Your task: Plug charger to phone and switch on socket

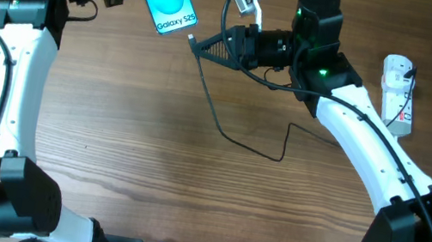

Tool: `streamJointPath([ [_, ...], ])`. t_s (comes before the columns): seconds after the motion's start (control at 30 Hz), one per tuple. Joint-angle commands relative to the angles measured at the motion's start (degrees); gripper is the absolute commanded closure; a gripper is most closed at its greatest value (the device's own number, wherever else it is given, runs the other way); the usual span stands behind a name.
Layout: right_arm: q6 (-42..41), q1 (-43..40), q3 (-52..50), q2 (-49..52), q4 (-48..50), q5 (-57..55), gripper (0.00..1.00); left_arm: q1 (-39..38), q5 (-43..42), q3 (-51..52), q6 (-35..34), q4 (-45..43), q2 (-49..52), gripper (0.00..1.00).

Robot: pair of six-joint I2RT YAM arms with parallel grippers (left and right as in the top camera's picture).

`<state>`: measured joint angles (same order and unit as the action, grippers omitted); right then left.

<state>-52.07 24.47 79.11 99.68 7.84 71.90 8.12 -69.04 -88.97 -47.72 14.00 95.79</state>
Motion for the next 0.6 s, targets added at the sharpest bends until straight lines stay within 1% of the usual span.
streamJointPath([
  [0.0,-1.0,0.1,1.0,0.3,0.6,0.1,0.96,-2.3,-1.2,-0.3,-0.9,-0.4,-0.1,0.96],
  [0.33,-0.9,-0.1,1.0,0.3,1.6,1.6,0.96,-2.6,0.1,-0.3,-0.5,-0.3,-0.1,0.96],
  [0.57,-1.1,-0.1,1.0,0.3,2.0,1.4,0.96,-2.8,-1.1,-0.3,-0.6,-0.3,-0.1,0.96],
])
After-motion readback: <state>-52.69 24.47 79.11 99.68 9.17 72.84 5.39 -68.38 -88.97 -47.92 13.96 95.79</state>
